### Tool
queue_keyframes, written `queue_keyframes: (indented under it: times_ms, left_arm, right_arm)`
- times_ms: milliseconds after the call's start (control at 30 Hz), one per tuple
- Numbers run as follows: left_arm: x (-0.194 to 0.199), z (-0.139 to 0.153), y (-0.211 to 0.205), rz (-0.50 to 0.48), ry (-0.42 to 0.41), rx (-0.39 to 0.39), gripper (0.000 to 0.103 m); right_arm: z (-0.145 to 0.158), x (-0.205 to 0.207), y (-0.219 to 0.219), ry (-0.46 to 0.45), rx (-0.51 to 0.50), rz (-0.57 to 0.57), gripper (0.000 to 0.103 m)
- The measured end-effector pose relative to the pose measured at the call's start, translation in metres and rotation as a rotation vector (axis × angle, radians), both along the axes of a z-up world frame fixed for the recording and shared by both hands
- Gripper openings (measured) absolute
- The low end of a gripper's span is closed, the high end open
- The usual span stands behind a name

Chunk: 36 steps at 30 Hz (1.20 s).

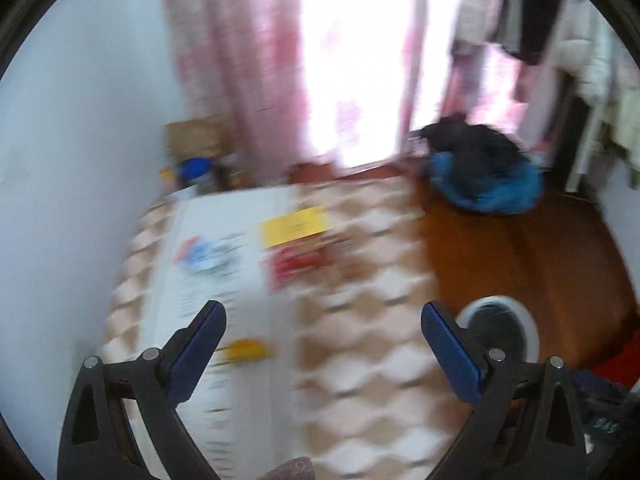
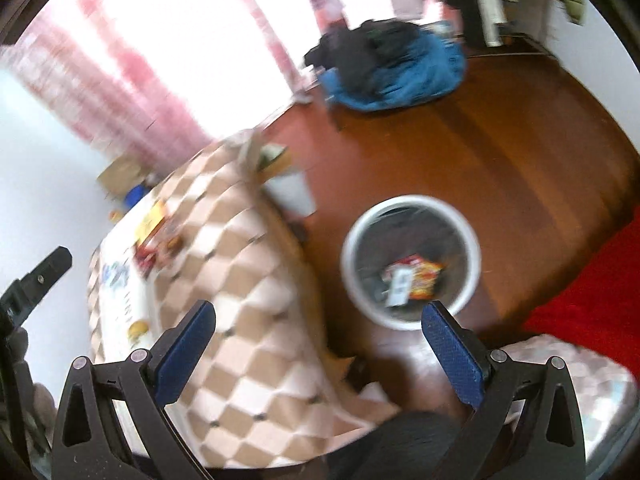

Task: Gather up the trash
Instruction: 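Move both tools back over the table, then grasp the banana peel with the left tool while the right tool grasps the clear plastic cup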

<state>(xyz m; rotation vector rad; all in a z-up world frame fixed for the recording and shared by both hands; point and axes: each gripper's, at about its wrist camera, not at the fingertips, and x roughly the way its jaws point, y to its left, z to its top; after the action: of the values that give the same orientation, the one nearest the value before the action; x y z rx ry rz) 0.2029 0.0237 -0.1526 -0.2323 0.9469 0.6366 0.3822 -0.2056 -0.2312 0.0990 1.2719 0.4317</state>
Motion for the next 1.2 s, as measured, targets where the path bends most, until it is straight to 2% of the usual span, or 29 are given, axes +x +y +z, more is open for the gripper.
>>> queue_keyframes:
  times_ms: [67, 133, 167, 233, 333, 467, 500, 600, 667, 767, 1000, 1067, 1200]
  left_arm:
    - [-0.036, -0.026, 0.029, 0.064, 0.075, 0.007, 0.100]
    - [-0.075, -0.064, 0.055, 0.131, 0.164, -0.028, 0.100]
    - [-0.091, -0.081, 0.065, 0.162, 0.199, -0.049, 0.100]
    - [-0.120, -0.113, 0.084, 0.219, 0.251, -0.097, 0.100]
    - [-0.148, -0.145, 0.097, 0.274, 0.298, -0.145, 0.100]
    - [-0.176, -0.164, 0.108, 0.299, 0.317, -0.181, 0.100]
    - [-0.178, -0.167, 0.109, 0.299, 0.322, -0.180, 0.100]
    - [-0.178, -0.170, 0.113, 0.286, 0.331, -0.170, 0.100]
    - [-0.173, -0.170, 0.117, 0.267, 0.326, -0.164, 0.100]
    - [-0.156, -0.164, 0.114, 0.195, 0.323, -0.141, 0.100]
    - [-0.067, -0.155, 0.088, -0.190, 0.374, 0.022, 0.100]
    - [-0.039, -0.157, 0.085, -0.283, 0.385, 0.026, 0.100]
    - [-0.006, -0.169, 0.089, -0.407, 0.442, 0.008, 0.099]
  right_arm:
    - [-0.016, -0.020, 0.043, 0.042, 0.024, 0.074, 0.103]
    - [-0.036, -0.039, 0.076, 0.080, 0.042, 0.137, 0.102]
    - [-0.046, -0.050, 0.094, 0.101, 0.054, 0.171, 0.100]
    - [-0.069, -0.073, 0.134, 0.145, 0.069, 0.243, 0.087]
    - [-0.091, -0.095, 0.177, 0.176, 0.073, 0.315, 0.083]
    - [-0.109, -0.113, 0.223, 0.151, 0.008, 0.379, 0.083]
    - [-0.115, -0.117, 0.234, 0.141, -0.019, 0.394, 0.078]
    - [-0.127, -0.118, 0.252, 0.134, -0.082, 0.417, 0.054]
    - [-0.130, -0.118, 0.257, 0.109, -0.103, 0.422, 0.044]
    - [-0.131, -0.117, 0.255, 0.116, -0.090, 0.426, 0.045]
    - [-0.124, -0.086, 0.216, 0.126, -0.106, 0.354, 0.045]
    - [-0.125, -0.074, 0.206, 0.134, -0.120, 0.332, 0.045]
    - [-0.131, -0.056, 0.193, 0.178, -0.120, 0.296, 0.045]
